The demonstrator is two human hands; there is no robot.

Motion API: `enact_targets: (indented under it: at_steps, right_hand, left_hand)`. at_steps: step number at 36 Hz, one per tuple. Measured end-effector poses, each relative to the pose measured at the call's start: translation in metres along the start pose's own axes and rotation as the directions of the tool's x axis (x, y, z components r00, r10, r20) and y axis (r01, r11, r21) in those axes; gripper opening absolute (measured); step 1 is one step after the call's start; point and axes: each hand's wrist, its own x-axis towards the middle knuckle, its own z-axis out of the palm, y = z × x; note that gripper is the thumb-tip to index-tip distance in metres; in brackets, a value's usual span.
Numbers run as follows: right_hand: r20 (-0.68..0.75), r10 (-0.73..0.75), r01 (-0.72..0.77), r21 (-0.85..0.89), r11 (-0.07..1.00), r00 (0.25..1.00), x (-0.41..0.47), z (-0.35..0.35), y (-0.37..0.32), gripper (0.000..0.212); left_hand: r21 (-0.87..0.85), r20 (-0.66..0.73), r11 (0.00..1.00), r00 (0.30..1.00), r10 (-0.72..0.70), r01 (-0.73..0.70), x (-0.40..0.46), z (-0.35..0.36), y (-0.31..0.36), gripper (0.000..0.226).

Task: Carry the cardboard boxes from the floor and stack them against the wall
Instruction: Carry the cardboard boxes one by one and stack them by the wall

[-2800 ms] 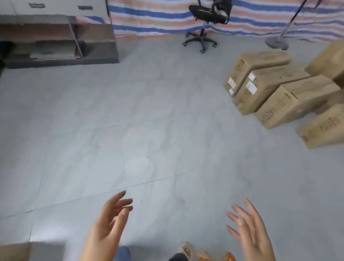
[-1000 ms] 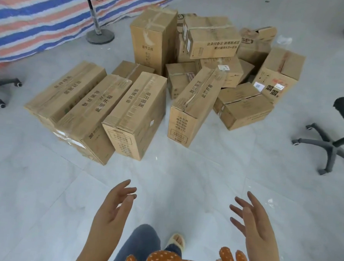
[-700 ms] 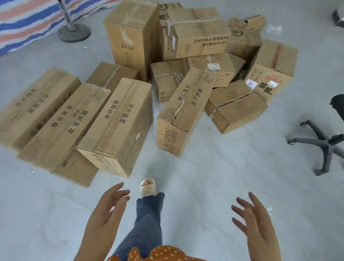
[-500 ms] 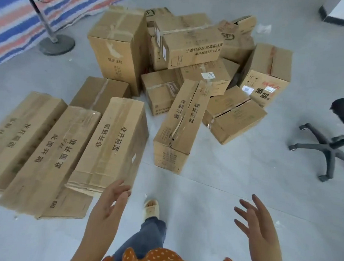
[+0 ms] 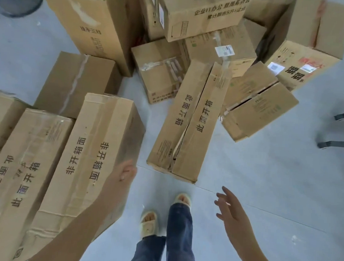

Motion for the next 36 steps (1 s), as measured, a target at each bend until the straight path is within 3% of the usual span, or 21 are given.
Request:
enact_targets:
  at_steps: [3, 5, 8, 9, 11, 12, 16, 23, 26, 27, 31, 33, 36]
  right_hand:
    - [0.059, 0.117, -0.116, -0.027, 0.993, 0.991, 0.07, 0.029, 0.028, 0.037]
    - [0.093, 0.187, -0.187, -0.015, 0.982, 0.978, 0.112, 0.05, 0.045, 0.049]
    - [0.125, 0.222, -0.224, 0.005, 0.975, 0.967, 0.158, 0.077, 0.068, 0.063]
    - [0.144, 0.221, -0.229, 0.039, 0.973, 0.965, 0.168, 0.084, 0.073, 0.065]
    - [0.19, 0.195, -0.219, 0.113, 0.969, 0.962, 0.185, 0.095, 0.083, 0.063]
    - [0.199, 0.178, -0.206, 0.13, 0.97, 0.964, 0.192, 0.1, 0.09, 0.059]
    - [0.202, 0.204, -0.246, 0.216, 0.945, 0.958, 0.209, 0.112, 0.113, 0.053]
    - [0.226, 0.257, -0.327, 0.37, 0.869, 0.939, 0.206, 0.108, 0.111, 0.086]
    - [0.203, 0.249, -0.312, 0.397, 0.863, 0.947, 0.193, 0.087, 0.089, 0.058]
    - [0.198, 0.246, -0.308, 0.411, 0.858, 0.949, 0.186, 0.08, 0.08, 0.057]
    - [0.167, 0.216, -0.27, 0.452, 0.85, 0.962, 0.158, 0.056, 0.044, 0.118]
    - [0.141, 0.207, -0.249, 0.46, 0.852, 0.968, 0.14, 0.045, 0.024, 0.11]
    - [0.118, 0.216, -0.246, 0.444, 0.862, 0.969, 0.106, 0.029, 0.001, 0.068]
  left_hand:
    - [0.09, 0.031, 0.993, 0.997, -0.077, 0.074, 0.067, 0.032, -0.018, 0.025]
    - [0.129, 0.048, 0.98, 0.986, -0.159, 0.152, 0.104, 0.047, -0.032, 0.005]
    - [0.189, 0.11, 0.968, 0.976, -0.186, 0.163, 0.15, 0.067, -0.058, 0.067]
    - [0.188, 0.135, 0.97, 0.974, -0.182, 0.155, 0.163, 0.073, -0.067, 0.066]
    - [0.142, 0.199, 0.975, 0.96, -0.196, 0.17, 0.186, 0.081, -0.084, 0.034]
    - [0.129, 0.225, 0.976, 0.953, -0.203, 0.178, 0.192, 0.083, -0.085, 0.029]
    - [0.061, 0.286, 0.978, 0.935, -0.209, 0.2, 0.206, 0.092, -0.099, 0.031]
    - [-0.096, 0.33, 0.948, 0.908, -0.258, 0.304, 0.201, 0.099, -0.105, 0.042]
    - [-0.119, 0.363, 0.95, 0.903, -0.23, 0.289, 0.186, 0.098, -0.084, 0.043]
    - [-0.13, 0.368, 0.949, 0.903, -0.222, 0.286, 0.179, 0.097, -0.076, 0.043]
    - [-0.202, 0.358, 0.925, 0.903, -0.237, 0.323, 0.142, 0.089, -0.034, 0.042]
    - [-0.24, 0.345, 0.908, 0.905, -0.25, 0.343, 0.122, 0.083, -0.014, 0.042]
    - [-0.244, 0.323, 0.903, 0.908, -0.267, 0.353, 0.088, 0.071, 0.007, 0.036]
